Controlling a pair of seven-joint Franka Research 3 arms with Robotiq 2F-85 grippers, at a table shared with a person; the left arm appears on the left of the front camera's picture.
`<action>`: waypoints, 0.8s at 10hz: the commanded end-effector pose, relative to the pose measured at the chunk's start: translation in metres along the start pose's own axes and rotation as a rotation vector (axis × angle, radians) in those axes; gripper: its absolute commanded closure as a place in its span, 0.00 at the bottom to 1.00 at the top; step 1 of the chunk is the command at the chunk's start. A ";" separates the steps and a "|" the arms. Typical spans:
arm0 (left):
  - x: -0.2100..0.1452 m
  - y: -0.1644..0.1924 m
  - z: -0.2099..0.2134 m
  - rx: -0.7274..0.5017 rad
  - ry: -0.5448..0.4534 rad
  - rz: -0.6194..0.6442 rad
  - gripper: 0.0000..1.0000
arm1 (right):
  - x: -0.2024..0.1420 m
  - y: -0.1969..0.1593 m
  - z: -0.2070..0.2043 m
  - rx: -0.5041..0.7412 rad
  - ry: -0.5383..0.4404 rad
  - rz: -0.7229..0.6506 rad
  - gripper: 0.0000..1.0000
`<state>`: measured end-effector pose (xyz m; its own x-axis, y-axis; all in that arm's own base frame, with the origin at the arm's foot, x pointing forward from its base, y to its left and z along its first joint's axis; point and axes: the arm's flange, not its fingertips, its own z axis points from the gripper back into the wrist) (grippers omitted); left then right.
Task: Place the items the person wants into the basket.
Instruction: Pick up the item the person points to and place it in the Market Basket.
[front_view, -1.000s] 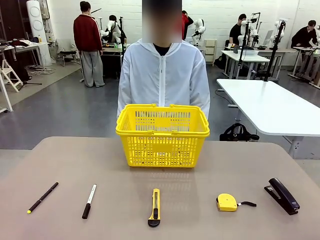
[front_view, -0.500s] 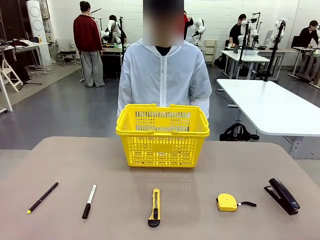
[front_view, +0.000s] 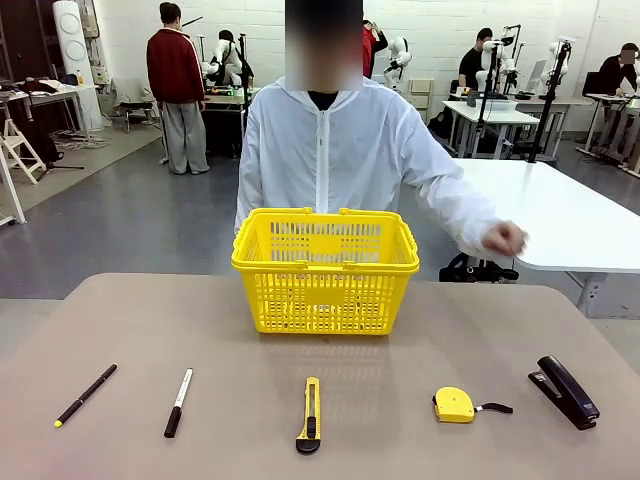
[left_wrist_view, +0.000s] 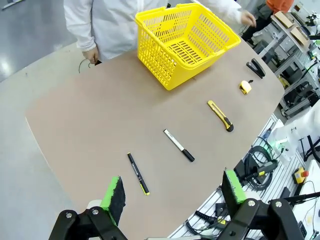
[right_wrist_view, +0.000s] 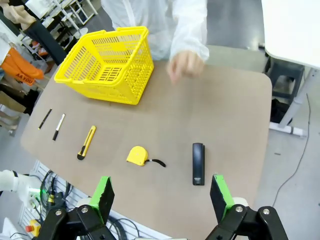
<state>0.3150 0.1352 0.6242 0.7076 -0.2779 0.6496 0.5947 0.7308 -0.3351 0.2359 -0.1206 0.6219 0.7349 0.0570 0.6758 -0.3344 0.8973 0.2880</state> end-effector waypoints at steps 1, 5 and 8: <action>0.000 0.001 0.002 -0.013 -0.007 -0.023 0.00 | 0.001 0.000 -0.001 0.013 -0.001 0.008 0.00; 0.000 0.001 0.002 -0.013 -0.007 -0.023 0.00 | 0.001 0.000 -0.001 0.013 -0.001 0.008 0.00; 0.000 0.001 0.002 -0.013 -0.007 -0.023 0.00 | 0.022 -0.001 -0.036 -0.048 0.139 -0.021 0.00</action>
<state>0.3147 0.1356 0.6239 0.7069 -0.2824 0.6485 0.5964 0.7309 -0.3318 0.2437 -0.1151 0.6167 0.7558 0.0710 0.6510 -0.3281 0.9014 0.2826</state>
